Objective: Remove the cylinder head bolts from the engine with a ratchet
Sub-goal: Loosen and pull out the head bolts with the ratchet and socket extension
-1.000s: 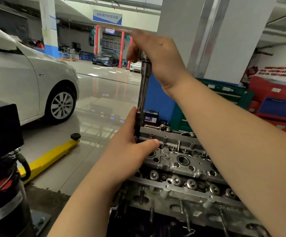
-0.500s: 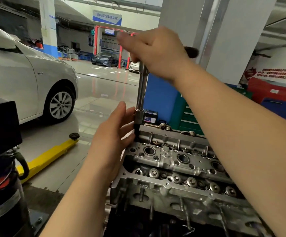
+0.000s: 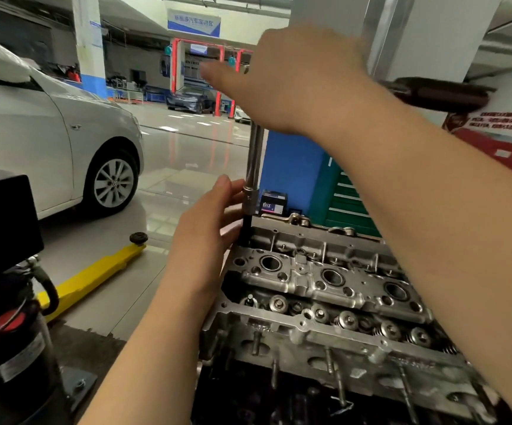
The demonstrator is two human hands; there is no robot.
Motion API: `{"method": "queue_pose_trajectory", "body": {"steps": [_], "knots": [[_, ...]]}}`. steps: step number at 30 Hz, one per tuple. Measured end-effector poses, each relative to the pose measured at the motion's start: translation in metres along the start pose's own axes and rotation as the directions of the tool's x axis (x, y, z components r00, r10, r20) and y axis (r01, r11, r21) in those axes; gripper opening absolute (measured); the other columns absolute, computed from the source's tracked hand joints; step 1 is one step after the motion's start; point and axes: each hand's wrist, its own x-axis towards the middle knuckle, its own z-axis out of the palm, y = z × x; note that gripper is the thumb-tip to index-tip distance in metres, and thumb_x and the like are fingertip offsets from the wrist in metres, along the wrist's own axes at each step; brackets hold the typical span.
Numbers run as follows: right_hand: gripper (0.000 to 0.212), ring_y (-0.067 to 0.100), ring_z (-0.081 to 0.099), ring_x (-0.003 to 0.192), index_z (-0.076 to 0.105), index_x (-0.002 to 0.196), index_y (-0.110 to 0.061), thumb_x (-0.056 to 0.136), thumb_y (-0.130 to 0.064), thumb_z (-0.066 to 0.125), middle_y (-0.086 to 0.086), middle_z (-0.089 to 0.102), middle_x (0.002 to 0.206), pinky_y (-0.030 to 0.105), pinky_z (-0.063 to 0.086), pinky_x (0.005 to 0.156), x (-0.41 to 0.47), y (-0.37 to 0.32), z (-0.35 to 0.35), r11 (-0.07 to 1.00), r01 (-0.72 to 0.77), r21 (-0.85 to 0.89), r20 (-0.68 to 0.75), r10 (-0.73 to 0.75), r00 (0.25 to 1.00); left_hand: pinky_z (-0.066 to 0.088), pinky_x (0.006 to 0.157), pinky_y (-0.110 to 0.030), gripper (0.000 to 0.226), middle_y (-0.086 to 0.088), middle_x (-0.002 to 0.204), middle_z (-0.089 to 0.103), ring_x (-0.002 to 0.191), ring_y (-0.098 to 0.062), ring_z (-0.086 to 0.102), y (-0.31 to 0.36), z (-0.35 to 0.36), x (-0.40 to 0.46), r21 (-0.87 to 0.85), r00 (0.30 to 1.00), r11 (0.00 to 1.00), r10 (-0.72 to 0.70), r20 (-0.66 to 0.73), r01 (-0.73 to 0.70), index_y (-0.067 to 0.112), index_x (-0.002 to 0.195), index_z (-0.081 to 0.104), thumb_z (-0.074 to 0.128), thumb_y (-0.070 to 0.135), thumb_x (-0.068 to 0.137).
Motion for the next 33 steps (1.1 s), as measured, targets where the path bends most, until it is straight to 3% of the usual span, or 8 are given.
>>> {"method": "queue_pose_trajectory", "body": {"steps": [3,7,12,16,20,23,28,33], "knots": [[0.074,0.013,0.048,0.06,0.053,0.064,-0.017,0.093,-0.082,0.034,-0.002,0.048,0.061,0.033,0.032,0.059,0.003,0.008,0.012,0.944,0.046,0.327,0.015,-0.053,0.998,0.051,0.103,-0.044,0.054,0.003,0.116,0.078,0.111,-0.014,0.073,-0.001,-0.001,-0.001,0.003,1.0,1.0,0.014,-0.02,-0.014,0.025,0.124,0.075,0.045,0.059,0.095],[0.049,0.004,0.065,0.079,0.079,0.083,-0.004,0.107,-0.038,0.054,0.003,0.075,0.082,0.027,0.053,0.086,-0.009,0.018,0.018,0.353,-0.013,0.936,0.05,-0.098,0.994,0.05,0.105,-0.044,0.061,0.001,0.118,0.078,0.114,-0.016,0.073,-0.003,-0.002,0.001,-0.013,1.0,1.0,-0.015,-0.019,0.015,0.019,0.128,0.073,0.046,0.061,0.093],[0.051,0.026,0.047,0.062,0.053,0.059,-0.014,0.104,-0.037,0.045,0.01,0.05,0.061,0.043,0.04,0.065,-0.002,0.002,0.013,0.775,0.039,0.631,-0.027,-0.028,0.999,0.052,0.097,-0.041,0.054,-0.002,0.116,0.079,0.111,-0.018,0.074,-0.004,-0.003,0.001,-0.064,0.999,0.998,-0.025,-0.038,0.023,0.016,0.122,0.074,0.046,0.056,0.097],[0.042,0.03,0.044,0.08,0.044,0.088,-0.022,0.101,-0.06,0.032,0.007,0.046,0.085,0.037,0.033,0.07,-0.001,-0.001,-0.001,0.994,-0.064,0.088,-0.024,0.066,0.998,0.053,0.097,-0.04,0.05,0.0,0.115,0.079,0.109,-0.016,0.075,-0.003,-0.003,0.0,-0.026,0.999,1.0,-0.01,-0.04,0.009,0.019,0.116,0.077,0.047,0.054,0.098],[0.066,0.029,0.044,0.072,0.045,0.081,-0.015,0.093,-0.078,0.031,0.003,0.044,0.073,0.031,0.027,0.058,0.003,0.0,0.001,0.997,-0.029,0.077,-0.014,0.03,0.999,0.054,0.093,-0.039,0.044,0.002,0.112,0.079,0.106,-0.014,0.075,-0.001,-0.002,-0.003,0.011,0.999,1.0,0.024,-0.026,-0.023,0.026,0.107,0.082,0.047,0.052,0.102],[0.069,0.023,0.049,0.064,0.055,0.067,-0.013,0.093,-0.075,0.038,0.005,0.049,0.063,0.035,0.034,0.056,0.006,0.005,0.014,0.935,0.027,0.353,0.005,-0.031,1.0,0.053,0.089,-0.035,0.038,0.005,0.111,0.079,0.104,-0.011,0.074,0.001,0.0,-0.006,0.033,0.999,0.999,0.039,0.001,-0.039,0.035,0.102,0.083,0.049,0.051,0.101],[0.051,0.017,0.056,0.075,0.067,0.081,0.014,0.108,-0.026,0.05,0.031,0.065,0.087,0.034,0.048,0.079,-0.008,0.014,0.038,0.302,-0.019,0.953,-0.01,0.095,0.995,0.052,0.089,-0.029,0.033,0.009,0.11,0.079,0.102,-0.005,0.074,0.005,0.003,-0.009,0.098,0.998,0.994,0.037,0.047,-0.041,0.041,0.098,0.083,0.051,0.05,0.103],[0.046,0.023,0.052,0.066,0.063,0.075,0.008,0.105,-0.026,0.052,0.016,0.058,0.067,0.037,0.046,0.069,-0.009,0.004,0.036,0.477,0.024,0.878,-0.112,0.158,0.981,0.057,0.084,-0.024,0.03,0.005,0.111,0.079,0.102,-0.008,0.075,0.005,0.002,-0.008,0.092,0.999,0.995,0.028,0.038,-0.031,0.023,0.115,0.079,0.055,0.037,0.106]]}}
